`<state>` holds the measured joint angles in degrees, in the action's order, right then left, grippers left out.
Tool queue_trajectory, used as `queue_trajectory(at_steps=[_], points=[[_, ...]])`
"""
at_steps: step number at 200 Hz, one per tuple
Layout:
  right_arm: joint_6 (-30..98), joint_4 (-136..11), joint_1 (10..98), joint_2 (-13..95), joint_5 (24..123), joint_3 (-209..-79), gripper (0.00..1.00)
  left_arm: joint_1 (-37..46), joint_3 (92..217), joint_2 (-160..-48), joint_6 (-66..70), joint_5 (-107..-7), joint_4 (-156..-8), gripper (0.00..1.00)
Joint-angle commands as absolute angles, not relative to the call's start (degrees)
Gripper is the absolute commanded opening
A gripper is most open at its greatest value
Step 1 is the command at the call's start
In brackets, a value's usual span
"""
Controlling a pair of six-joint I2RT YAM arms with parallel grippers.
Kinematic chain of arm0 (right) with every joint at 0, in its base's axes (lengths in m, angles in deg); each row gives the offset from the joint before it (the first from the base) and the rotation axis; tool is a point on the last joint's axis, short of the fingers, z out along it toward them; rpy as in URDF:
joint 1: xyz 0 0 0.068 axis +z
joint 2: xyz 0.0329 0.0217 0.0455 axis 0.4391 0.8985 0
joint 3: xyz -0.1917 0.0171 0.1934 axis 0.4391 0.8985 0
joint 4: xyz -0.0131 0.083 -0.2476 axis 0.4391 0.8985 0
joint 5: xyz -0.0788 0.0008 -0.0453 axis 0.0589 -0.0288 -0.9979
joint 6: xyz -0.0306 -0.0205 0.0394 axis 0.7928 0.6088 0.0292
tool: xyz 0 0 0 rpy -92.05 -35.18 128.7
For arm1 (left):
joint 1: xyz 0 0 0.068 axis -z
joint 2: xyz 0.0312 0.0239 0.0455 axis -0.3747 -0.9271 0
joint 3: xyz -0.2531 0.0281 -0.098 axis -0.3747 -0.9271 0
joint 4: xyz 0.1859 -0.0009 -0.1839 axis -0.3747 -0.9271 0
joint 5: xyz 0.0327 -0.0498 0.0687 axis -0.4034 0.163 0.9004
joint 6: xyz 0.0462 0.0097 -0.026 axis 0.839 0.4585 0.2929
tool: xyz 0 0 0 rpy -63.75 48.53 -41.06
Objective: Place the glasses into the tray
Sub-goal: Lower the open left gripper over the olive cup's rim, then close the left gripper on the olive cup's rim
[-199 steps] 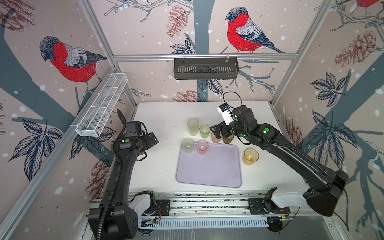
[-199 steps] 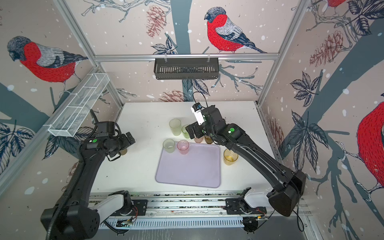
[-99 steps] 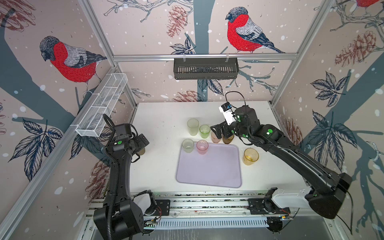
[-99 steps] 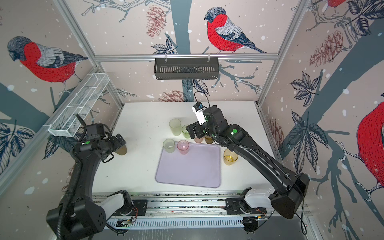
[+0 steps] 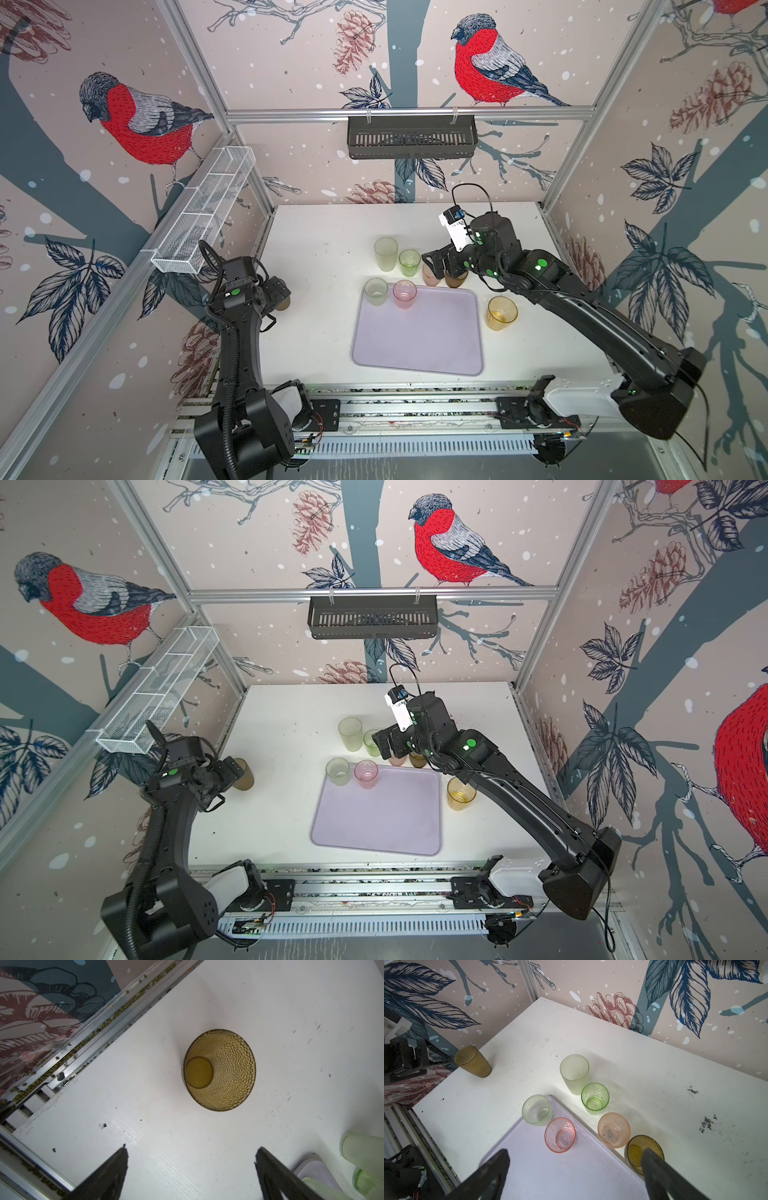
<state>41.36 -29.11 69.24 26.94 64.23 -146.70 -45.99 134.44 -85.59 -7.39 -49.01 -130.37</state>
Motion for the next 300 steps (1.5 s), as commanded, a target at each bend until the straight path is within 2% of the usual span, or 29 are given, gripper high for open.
queue_trajectory(at_steps=[1,37,61,139,209,300], points=[[42.3,-29.71,69.33,26.87,65.44,-146.34,1.0,-47.4,135.36,-87.08,-8.67,-49.05,-127.74,0.93],[42.7,-29.83,69.33,28.16,65.89,-146.89,1.0,-49.4,137.78,-90.44,-9.76,-48.38,-126.28,0.89],[43.36,-29.66,69.13,28.95,65.55,-147.81,1.0,-50.51,138.1,-91.9,-10.45,-48.33,-124.76,0.82],[44.36,-29.47,68.23,31.64,66.01,-149.67,1.0,-50.66,137.88,-96.44,-7.6,-51.64,-122.72,0.72],[44.24,-28.94,68.14,32.77,66.33,-150.8,1.0,-50.66,138.47,-100.36,-5.67,-51.89,-124.14,0.58],[43.87,-28.41,68.14,32.97,65.98,-151.85,1.0,-50.73,137.89,-101.15,-4.7,-52.44,-123.98,0.46]])
